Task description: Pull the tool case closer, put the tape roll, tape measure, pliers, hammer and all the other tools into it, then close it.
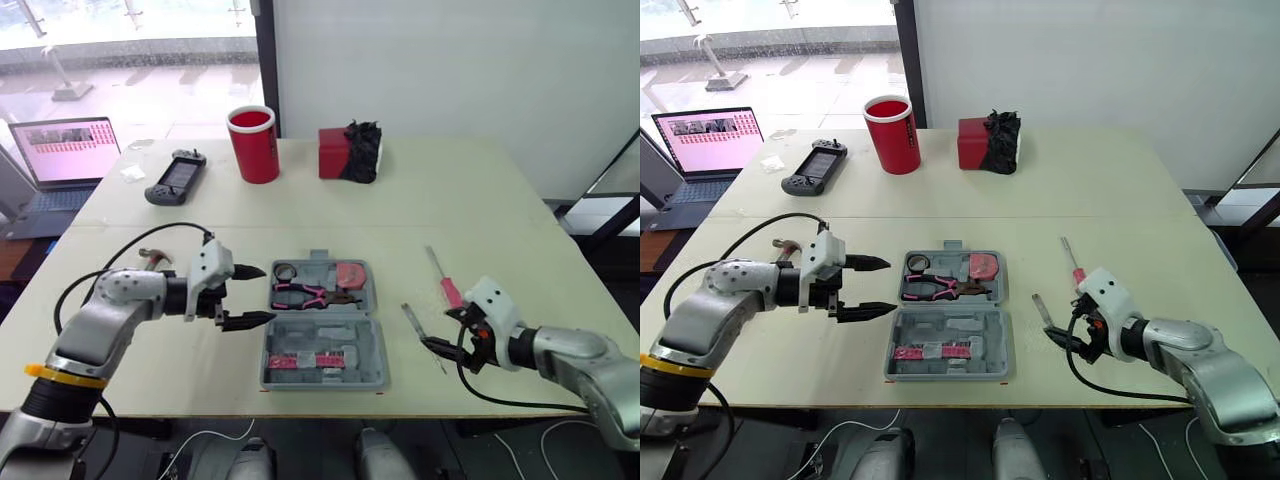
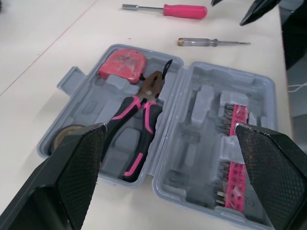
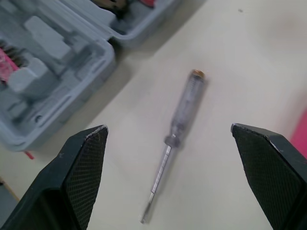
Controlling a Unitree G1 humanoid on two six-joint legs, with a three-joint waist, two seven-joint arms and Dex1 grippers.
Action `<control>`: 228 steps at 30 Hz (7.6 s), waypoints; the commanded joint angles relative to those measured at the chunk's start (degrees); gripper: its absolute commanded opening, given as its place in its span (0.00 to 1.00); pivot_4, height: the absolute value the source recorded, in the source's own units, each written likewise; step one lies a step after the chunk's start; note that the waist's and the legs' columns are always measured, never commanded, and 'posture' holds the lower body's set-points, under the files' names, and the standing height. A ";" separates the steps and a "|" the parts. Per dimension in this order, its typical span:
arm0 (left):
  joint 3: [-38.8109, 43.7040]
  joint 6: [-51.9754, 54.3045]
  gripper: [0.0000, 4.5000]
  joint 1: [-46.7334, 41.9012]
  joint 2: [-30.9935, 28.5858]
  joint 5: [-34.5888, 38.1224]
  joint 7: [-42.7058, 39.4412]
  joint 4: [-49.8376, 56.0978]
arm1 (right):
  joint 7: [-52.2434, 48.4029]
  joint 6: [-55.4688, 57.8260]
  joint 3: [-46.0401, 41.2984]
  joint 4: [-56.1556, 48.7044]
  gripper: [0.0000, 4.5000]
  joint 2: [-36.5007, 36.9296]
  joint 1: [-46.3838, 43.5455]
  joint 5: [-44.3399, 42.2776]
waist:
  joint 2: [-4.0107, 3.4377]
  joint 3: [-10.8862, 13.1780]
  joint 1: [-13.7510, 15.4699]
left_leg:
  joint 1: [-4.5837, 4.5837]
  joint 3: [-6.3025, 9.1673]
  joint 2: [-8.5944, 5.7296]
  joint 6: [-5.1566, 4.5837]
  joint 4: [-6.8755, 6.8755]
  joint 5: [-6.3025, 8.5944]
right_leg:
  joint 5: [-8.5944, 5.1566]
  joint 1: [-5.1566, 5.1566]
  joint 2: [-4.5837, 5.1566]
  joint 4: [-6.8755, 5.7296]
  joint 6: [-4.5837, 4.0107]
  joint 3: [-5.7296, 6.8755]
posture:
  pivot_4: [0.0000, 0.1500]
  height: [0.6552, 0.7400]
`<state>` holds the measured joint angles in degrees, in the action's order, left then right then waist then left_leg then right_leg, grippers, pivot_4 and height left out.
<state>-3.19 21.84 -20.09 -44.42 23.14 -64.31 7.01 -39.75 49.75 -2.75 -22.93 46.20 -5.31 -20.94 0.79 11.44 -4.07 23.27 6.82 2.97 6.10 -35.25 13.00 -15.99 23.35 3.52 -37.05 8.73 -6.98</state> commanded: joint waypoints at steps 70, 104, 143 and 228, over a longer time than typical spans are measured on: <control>26.14 -3.14 1.00 49.17 6.72 0.31 16.46 25.62 | -16.18 24.22 54.99 22.89 0.01 -20.54 -62.90 5.90 | 0.01 0.03 -0.01 | 0.15 -0.07 0.03 0.01 0.15 0.01 | -0.10 0.48 0.02 -0.10 -0.28 0.00 | 1.00 1.00; 24.20 -7.26 1.00 48.65 6.70 -1.69 15.80 21.43 | -11.29 20.82 58.11 32.09 0.01 -31.99 -63.02 14.17 | 0.01 0.02 -0.27 | 0.18 -0.07 0.03 0.01 0.20 0.01 | -0.10 0.58 0.02 -0.12 -0.29 -0.01 | 1.00 1.00; 22.28 -7.39 1.00 45.29 5.58 -2.21 15.11 19.11 | -14.68 16.93 60.27 33.17 0.01 -31.16 -62.56 18.74 | 0.01 0.03 -0.31 | 0.18 -0.07 0.03 0.01 0.22 0.01 | -0.10 0.60 0.02 -0.12 -0.28 0.00 | 1.00 1.00; 19.89 -7.11 1.00 35.11 0.43 -2.15 9.40 11.99 | -17.36 -39.05 30.62 37.60 0.01 -24.66 -30.48 21.60 | 0.09 0.00 0.01 | -0.13 -0.09 0.04 0.03 0.15 0.00 | -0.12 0.09 0.01 -0.03 -0.29 -0.01 | 1.00 1.00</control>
<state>16.44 15.56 15.30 -43.50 20.66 -54.71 18.48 -57.38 10.99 31.01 15.68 22.09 -35.81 2.61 0.89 11.44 -4.06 23.15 6.73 3.01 6.13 -35.09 13.00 -16.11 23.44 3.53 -37.08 8.45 -7.00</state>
